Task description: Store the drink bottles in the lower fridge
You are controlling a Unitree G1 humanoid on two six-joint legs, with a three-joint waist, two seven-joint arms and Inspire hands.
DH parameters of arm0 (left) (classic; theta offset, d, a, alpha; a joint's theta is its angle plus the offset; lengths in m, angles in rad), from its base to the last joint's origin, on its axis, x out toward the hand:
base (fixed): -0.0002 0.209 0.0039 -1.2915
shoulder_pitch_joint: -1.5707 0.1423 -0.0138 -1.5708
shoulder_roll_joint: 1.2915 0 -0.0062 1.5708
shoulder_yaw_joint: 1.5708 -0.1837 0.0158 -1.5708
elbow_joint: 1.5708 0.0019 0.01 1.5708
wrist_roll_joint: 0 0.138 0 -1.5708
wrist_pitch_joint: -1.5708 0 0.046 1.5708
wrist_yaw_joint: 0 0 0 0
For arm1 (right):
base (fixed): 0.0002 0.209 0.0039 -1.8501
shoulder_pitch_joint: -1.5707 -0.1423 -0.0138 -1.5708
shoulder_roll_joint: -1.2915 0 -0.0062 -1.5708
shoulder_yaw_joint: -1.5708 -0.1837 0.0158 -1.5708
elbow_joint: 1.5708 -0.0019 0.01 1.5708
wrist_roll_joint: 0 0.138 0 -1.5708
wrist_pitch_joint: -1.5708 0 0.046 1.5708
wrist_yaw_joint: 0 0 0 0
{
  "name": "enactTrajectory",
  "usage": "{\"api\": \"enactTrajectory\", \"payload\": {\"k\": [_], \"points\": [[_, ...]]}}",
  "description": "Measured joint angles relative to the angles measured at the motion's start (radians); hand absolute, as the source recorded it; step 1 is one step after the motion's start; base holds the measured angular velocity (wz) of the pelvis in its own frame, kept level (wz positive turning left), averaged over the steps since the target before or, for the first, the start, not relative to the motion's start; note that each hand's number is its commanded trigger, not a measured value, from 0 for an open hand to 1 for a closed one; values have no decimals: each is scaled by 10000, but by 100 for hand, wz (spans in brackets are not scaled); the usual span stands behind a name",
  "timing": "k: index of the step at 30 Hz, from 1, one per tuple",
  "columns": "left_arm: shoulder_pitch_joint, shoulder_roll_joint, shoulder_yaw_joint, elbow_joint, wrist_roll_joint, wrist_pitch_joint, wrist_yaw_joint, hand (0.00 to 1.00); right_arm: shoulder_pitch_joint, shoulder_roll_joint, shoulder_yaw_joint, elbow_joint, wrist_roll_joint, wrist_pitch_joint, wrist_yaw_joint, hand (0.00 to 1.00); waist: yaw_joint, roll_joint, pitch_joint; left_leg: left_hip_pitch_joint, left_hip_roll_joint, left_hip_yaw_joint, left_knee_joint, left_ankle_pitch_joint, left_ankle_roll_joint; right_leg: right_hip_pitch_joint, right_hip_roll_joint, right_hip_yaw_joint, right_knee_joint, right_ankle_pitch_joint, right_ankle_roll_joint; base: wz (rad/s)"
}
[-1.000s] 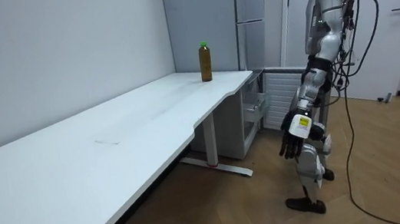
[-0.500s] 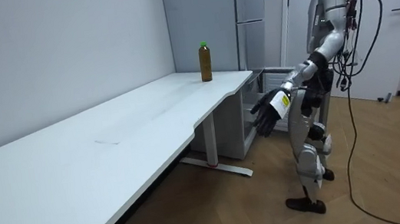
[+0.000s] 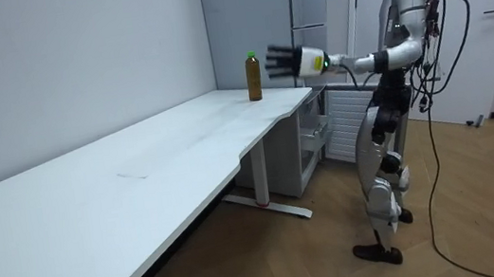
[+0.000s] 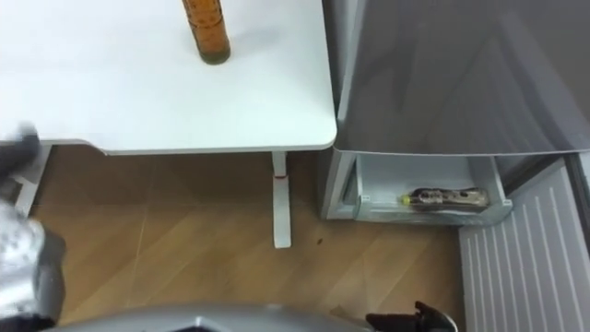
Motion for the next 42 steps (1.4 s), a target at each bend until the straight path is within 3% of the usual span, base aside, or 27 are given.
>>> {"api": "enactTrajectory", "payload": {"k": [1,4,7,10,12,14,18,23,29,32,39,42], "points": [[-42,42,-4,-393,201,-21,-114,0,-50,-15,-14,-6,-61,-71,-5,0,-108,74,-45,64,0,56,-31,0,0,4,-7,57,0,0,0,-14],[-7,-21,-118,-533,301,-28,-502,0,-77,-69,-63,23,-56,-84,3,0,-370,272,-32,209,-2,104,-158,35,-14,24,-10,93,-9,-16,-1,-6],[-4,-291,-405,-512,300,37,-1069,0,-98,3,-3,20,138,-85,223,0,-445,45,26,255,-2,83,-215,112,-32,13,8,123,-11,-61,-43,-1],[-40,-285,-683,-512,299,233,-1801,0,-112,152,2,18,145,-62,343,0,-522,-174,5,233,-1,70,-202,104,-34,-28,17,170,-22,-65,-47,-3],[-68,-276,-912,-513,261,435,-2169,0,-89,205,29,4,190,-41,457,0,-579,-268,50,182,-2,67,-192,103,-33,-50,17,160,-32,-64,-48,0],[-96,-271,-1188,-513,58,714,-2574,0,-110,191,24,4,185,29,541,0,-640,-335,46,127,-1,65,-164,91,-29,-87,17,162,-29,-62,-49,0],[-192,-238,-1579,-513,-359,1000,-3399,0,-98,156,-18,-18,204,31,548,0,-862,-237,-19,27,-1,74,-165,91,-29,-224,23,210,-10,-54,-57,-3],[-377,-243,-1782,-512,-710,1351,-4154,0,-83,37,-71,-48,232,43,303,0,-1043,12,-12,164,52,211,-207,87,-36,-217,53,296,5,-47,-67,-7],[-838,-253,-1965,336,-1270,1388,-4471,0,-94,35,-53,-38,264,47,192,0,-1049,36,18,262,104,338,-229,73,-61,-191,96,441,17,-30,-95,-7],[-851,-260,-2107,924,-1281,1656,-4691,0,-91,36,-55,-17,422,48,197,0,-1082,50,18,321,129,436,-245,57,-76,-198,111,532,26,-15,-114,-9],[-906,-247,-2104,1034,-1408,1793,-5056,0,-92,40,-88,-28,445,173,204,0,-1225,19,32,322,151,462,-259,54,-85,-217,134,555,24,0,-129,-2],[-1208,-246,-2092,1031,-1778,1798,-5054,0,-99,64,-133,-43,440,193,185,0,-1296,9,30,323,149,462,-261,56,-84,-213,139,556,24,-1,-129,0]]}}
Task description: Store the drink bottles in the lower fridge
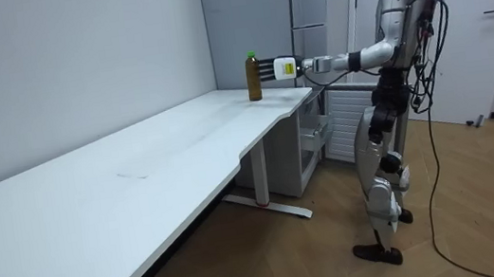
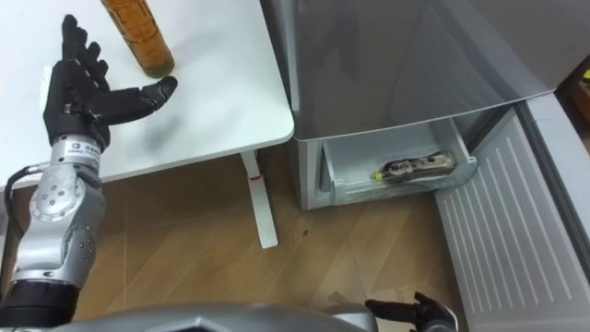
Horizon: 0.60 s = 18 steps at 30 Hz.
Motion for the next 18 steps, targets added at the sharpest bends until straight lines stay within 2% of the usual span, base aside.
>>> {"api": "enactTrajectory", "payload": {"k": [3,9,15,18], "points": [[-407,3,120,22,-569,0,27,0,28,7,-69,-40,-8,81,-31,0,-9,-8,3,28,-2,10,-39,3,-2,-3,9,67,-2,-2,2,-3],[-925,42,779,675,-639,20,476,0,442,-22,-269,-439,-493,300,-338,0,-26,50,-14,53,6,171,-69,2,-1,-134,12,253,36,-1,2,-9],[-1055,86,822,1153,-665,175,882,0,677,-59,-263,-424,-1172,511,-418,0,-39,127,36,194,13,423,-187,1,1,-240,14,505,168,-3,4,-13],[-1500,108,826,1704,-788,182,965,0,660,-76,-269,-346,-1489,513,-413,0,-101,144,31,202,19,424,-175,1,0,-278,28,553,181,1,-2,-3]]}}
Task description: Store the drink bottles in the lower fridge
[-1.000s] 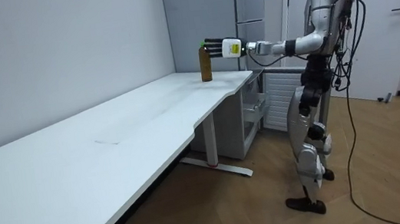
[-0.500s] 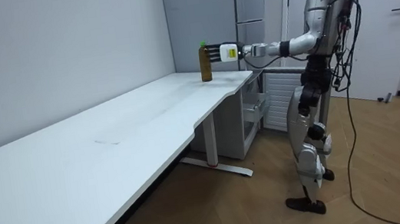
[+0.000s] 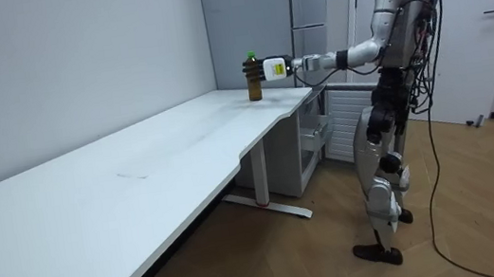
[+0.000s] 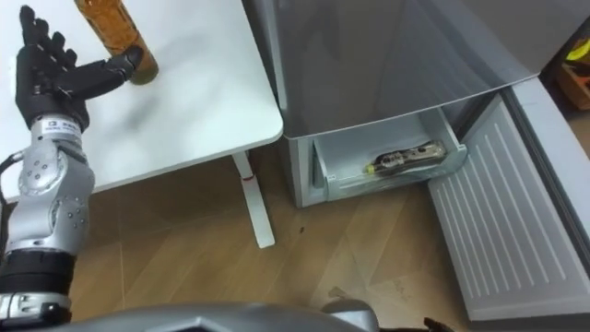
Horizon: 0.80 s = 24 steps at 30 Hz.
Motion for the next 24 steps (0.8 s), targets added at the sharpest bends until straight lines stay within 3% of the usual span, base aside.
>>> {"api": "enactTrajectory", "payload": {"k": [2,5,15,21,24], "points": [[-505,23,77,606,-312,1,101,0,-89,-28,0,202,-314,13,9,0,-3,10,-7,29,6,7,16,0,0,4,13,67,30,2,-3,-6],[-631,191,363,803,-761,-2,146,0,-120,-29,1,283,-586,91,27,0,-100,-1,-3,143,54,116,-9,-12,-19,2,69,193,52,9,-15,-14],[-1129,824,430,1707,-759,-17,344,0,-159,-25,17,262,-1709,215,154,0,-177,-32,-3,153,91,463,-36,-24,-28,-331,105,509,342,14,-24,-13],[-1568,1167,431,1824,-1125,59,552,0,-13,-31,-29,115,-1981,432,213,0,-196,-49,-66,134,92,527,-81,-25,-29,-442,110,528,333,15,-25,-3],[-1822,1348,435,1828,-1242,121,539,0,141,-29,-58,-82,-1985,565,232,0,-183,60,-141,136,90,551,-86,-22,-27,-428,109,536,338,15,-25,-1]]}}
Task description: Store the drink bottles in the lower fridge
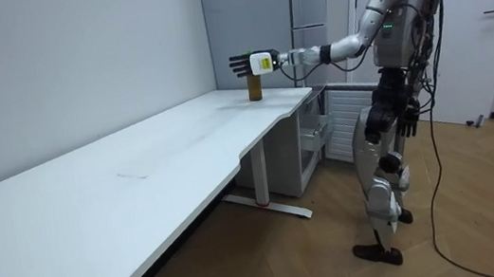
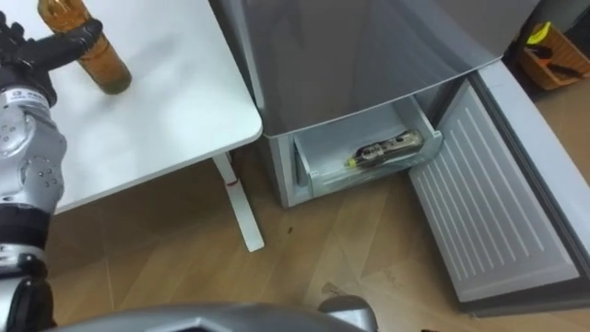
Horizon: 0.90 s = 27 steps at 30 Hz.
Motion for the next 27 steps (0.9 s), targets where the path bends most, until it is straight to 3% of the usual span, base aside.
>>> {"api": "enactTrajectory", "payload": {"k": [2,8,19,27], "points": [[-313,143,2,342,-122,176,-16,0,36,0,-127,-10,0,122,49,0,-42,103,-38,24,-2,2,5,0,0,-20,0,2,-1,0,0,0],[-622,186,67,673,-120,581,-54,0,24,-4,-220,-91,-14,336,212,0,-45,256,25,43,-2,2,1,-1,0,-33,6,19,-6,-1,0,0],[-666,460,299,1124,-106,1046,-451,0,7,-27,-340,-100,-58,505,196,0,-232,279,38,32,2,9,32,-1,1,-24,28,125,14,6,-10,-1],[-667,498,298,1130,-105,1159,-624,0,80,-128,-411,-119,-498,515,332,0,-286,272,59,37,7,89,26,-6,5,-23,45,261,2,6,-9,-2]]}}
